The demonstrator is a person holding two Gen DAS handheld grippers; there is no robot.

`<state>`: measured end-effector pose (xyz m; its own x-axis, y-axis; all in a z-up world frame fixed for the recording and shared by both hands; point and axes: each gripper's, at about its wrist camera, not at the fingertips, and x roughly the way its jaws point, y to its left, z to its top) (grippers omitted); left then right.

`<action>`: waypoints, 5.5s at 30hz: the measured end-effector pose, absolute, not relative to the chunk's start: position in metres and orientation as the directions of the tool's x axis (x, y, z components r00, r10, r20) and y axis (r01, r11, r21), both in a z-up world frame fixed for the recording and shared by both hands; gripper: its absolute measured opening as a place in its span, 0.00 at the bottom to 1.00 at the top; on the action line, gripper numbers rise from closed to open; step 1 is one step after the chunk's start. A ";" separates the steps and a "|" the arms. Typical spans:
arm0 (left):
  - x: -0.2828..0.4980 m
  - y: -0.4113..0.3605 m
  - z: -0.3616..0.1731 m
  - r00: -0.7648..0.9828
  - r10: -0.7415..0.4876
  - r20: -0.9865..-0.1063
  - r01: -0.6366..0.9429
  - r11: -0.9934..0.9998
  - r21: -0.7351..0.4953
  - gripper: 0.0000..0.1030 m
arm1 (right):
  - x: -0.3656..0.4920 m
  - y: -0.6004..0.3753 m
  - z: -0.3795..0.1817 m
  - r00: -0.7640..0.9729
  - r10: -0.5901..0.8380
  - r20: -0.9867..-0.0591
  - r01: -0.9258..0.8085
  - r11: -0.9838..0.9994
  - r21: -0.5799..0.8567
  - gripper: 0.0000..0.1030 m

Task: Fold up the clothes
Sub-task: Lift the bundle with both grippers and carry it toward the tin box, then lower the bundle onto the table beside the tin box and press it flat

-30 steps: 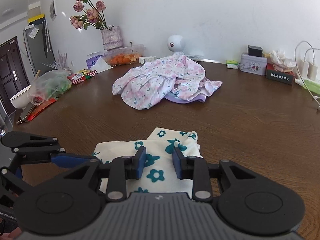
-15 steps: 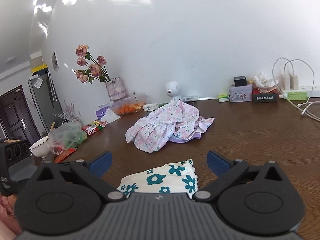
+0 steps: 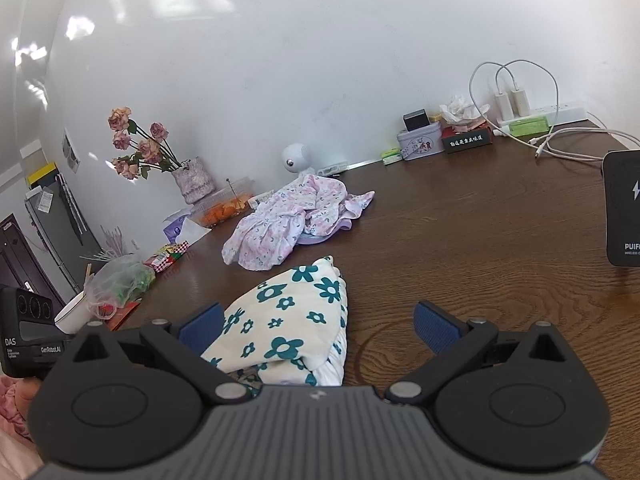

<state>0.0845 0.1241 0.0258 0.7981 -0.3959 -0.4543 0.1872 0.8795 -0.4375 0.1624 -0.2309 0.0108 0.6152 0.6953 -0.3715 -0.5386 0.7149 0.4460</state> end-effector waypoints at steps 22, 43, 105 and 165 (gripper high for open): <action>0.143 0.140 -0.014 0.665 -0.500 -0.555 -0.111 0.669 -0.735 0.89 | 0.294 -0.167 -0.030 0.062 0.810 -0.583 -0.546 0.517 0.659 0.99; 0.176 0.144 -0.029 0.646 -0.588 -0.487 0.036 0.660 -0.750 0.63 | 0.304 -0.160 -0.041 -0.017 0.882 -0.471 -0.499 0.400 0.768 0.99; 0.573 0.119 -0.017 0.658 -0.614 -0.436 0.044 0.609 -0.792 0.47 | 0.594 -0.172 -0.021 0.473 0.745 -0.471 -0.249 0.626 0.739 0.44; 0.591 0.029 0.028 0.730 -0.467 -0.499 0.292 0.873 -0.389 0.26 | 0.518 -0.157 -0.001 0.829 0.317 -0.461 -0.260 0.948 0.184 0.20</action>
<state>0.5905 0.0295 0.0278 0.7297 -0.4669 -0.4995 0.2923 0.8734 -0.3894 0.5178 -0.1573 -0.0011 0.8290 0.3166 -0.4611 -0.2595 0.9480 0.1843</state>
